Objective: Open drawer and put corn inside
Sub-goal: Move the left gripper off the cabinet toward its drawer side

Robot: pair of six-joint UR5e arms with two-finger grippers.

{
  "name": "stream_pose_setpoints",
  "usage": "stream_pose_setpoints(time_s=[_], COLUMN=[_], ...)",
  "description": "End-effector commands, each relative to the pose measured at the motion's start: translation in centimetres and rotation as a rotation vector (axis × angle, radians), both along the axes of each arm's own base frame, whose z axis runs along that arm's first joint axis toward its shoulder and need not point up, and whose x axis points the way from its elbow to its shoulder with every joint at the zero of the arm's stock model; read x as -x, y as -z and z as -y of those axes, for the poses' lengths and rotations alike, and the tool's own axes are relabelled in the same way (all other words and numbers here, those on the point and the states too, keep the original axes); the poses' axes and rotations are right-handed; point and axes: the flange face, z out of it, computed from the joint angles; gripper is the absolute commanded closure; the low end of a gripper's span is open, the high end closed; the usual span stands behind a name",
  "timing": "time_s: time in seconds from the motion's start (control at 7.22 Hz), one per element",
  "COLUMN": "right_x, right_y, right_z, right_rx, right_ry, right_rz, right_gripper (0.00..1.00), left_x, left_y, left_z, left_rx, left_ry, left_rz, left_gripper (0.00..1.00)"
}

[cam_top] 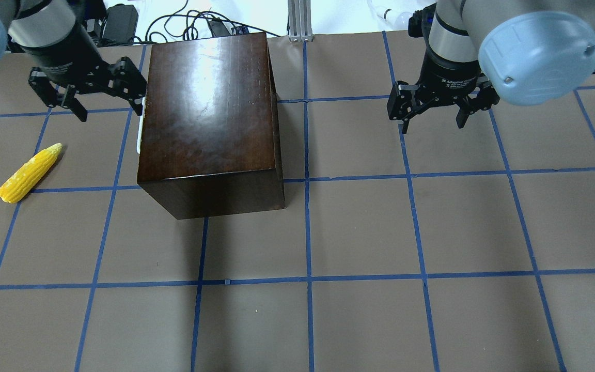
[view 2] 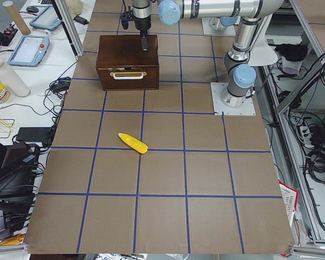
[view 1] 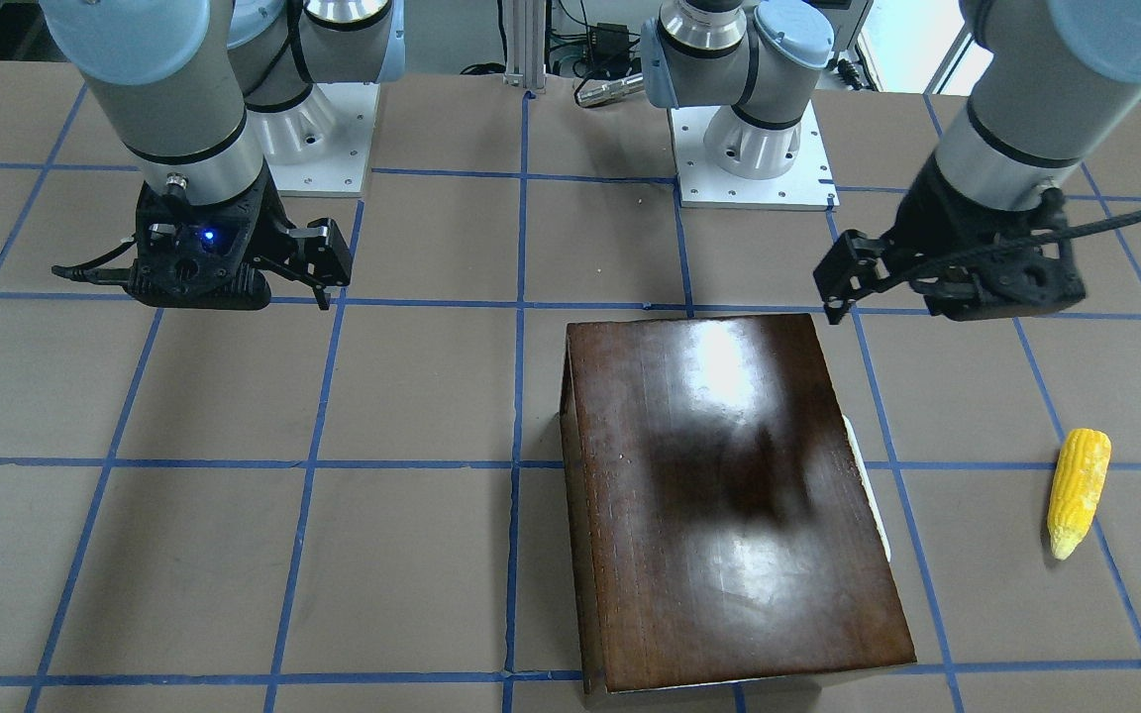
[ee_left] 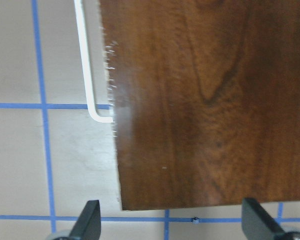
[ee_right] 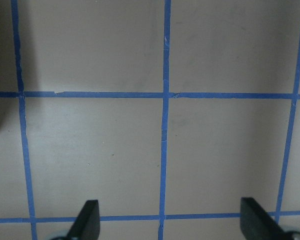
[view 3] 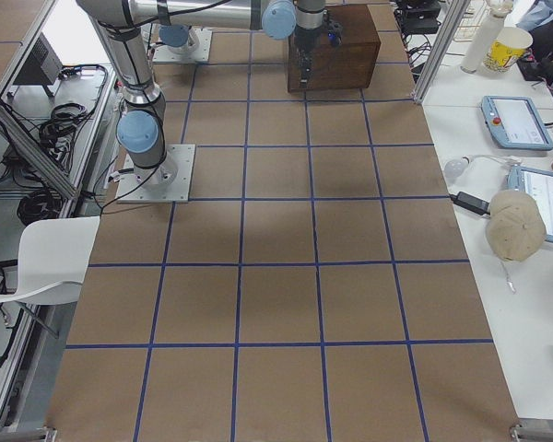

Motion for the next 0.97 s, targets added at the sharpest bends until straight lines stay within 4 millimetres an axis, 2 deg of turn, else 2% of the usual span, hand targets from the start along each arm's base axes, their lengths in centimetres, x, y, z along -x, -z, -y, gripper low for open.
stream_pose_setpoints(time_s=[0.0, 0.14, 0.28, 0.42, 0.55, 0.83], right_x=[0.0, 0.0, 0.0, 0.0, 0.0, 0.0], right_y=[-0.1, -0.1, -0.1, -0.1, -0.1, -0.1], right_z=[0.0, 0.0, 0.0, 0.0, 0.0, 0.0], right_rx=[0.003, 0.003, 0.001, 0.001, 0.003, 0.003], right_ry=[0.0, 0.0, 0.0, 0.0, 0.0, 0.0], right_rz=[-0.001, -0.001, 0.0, -0.001, -0.001, -0.001], right_gripper=[0.0, 0.0, 0.0, 0.0, 0.0, 0.0], left_x=[-5.7, -7.4, -10.6, -12.9, -13.3, -14.3], left_y=[-0.2, 0.2, 1.8, 2.9, 4.5, 7.6], left_z=[2.0, 3.3, 3.6, 3.9, 4.7, 7.3], left_rx=[0.047, 0.087, 0.063, 0.053, 0.052, 0.086], left_ry=[0.002, 0.047, -0.004, -0.044, -0.053, -0.042], left_rz=[0.019, 0.035, 0.023, -0.013, -0.086, -0.09], left_gripper=[0.0, 0.0, 0.0, 0.0, 0.0, 0.0])
